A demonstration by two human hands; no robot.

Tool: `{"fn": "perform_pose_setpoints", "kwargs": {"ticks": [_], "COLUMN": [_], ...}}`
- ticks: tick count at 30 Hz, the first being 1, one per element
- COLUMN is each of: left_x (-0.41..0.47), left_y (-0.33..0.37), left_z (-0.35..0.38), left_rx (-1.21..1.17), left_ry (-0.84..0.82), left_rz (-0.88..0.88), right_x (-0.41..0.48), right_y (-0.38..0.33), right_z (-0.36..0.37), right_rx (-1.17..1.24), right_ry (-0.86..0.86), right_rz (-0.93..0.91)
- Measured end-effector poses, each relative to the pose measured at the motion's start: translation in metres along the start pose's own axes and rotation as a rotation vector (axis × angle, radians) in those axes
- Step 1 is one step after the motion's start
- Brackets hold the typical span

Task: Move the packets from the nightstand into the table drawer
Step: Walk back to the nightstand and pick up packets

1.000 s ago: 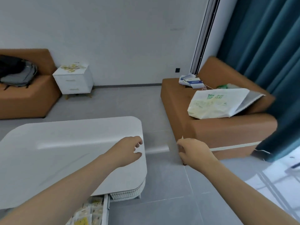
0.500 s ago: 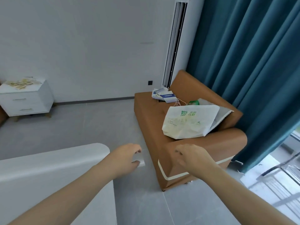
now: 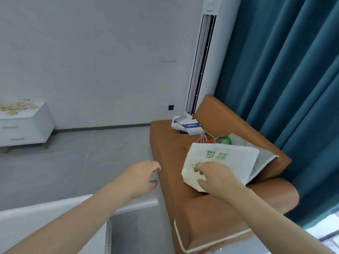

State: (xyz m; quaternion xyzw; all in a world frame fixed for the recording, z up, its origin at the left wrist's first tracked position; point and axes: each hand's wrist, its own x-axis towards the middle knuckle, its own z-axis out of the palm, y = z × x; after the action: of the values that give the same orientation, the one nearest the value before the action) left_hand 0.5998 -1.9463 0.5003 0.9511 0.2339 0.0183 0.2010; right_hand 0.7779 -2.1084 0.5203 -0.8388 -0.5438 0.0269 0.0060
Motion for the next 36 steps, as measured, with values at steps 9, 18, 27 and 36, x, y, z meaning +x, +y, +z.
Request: {"fn": "perform_pose_setpoints", "kwargs": {"ticks": [9, 18, 27, 36], "left_x": [0.111, 0.191, 0.256, 0.340], "left_y": [-0.017, -0.111, -0.247, -0.359], "left_z": [-0.027, -0.065, -0.132, -0.173], "left_rx": [0.010, 0.011, 0.041, 0.015], "left_ry": [0.052, 0.064, 0.120, 0.168], "left_rz": [-0.097, -0.201, -0.285, -0.395], "right_x": [0.133, 0.288, 0.452, 0.620], "right_y": [0.060, 0.035, -0.041, -0.091], "right_z": [-0.018, -0.017, -0.030, -0.024], "right_rx": [0.018, -0.050, 0.010, 0.005], "right_ry": [-0.009, -0.020, -0.020, -0.039], "right_rz": [-0.142, -0.272, -0.331, -0.458]}}
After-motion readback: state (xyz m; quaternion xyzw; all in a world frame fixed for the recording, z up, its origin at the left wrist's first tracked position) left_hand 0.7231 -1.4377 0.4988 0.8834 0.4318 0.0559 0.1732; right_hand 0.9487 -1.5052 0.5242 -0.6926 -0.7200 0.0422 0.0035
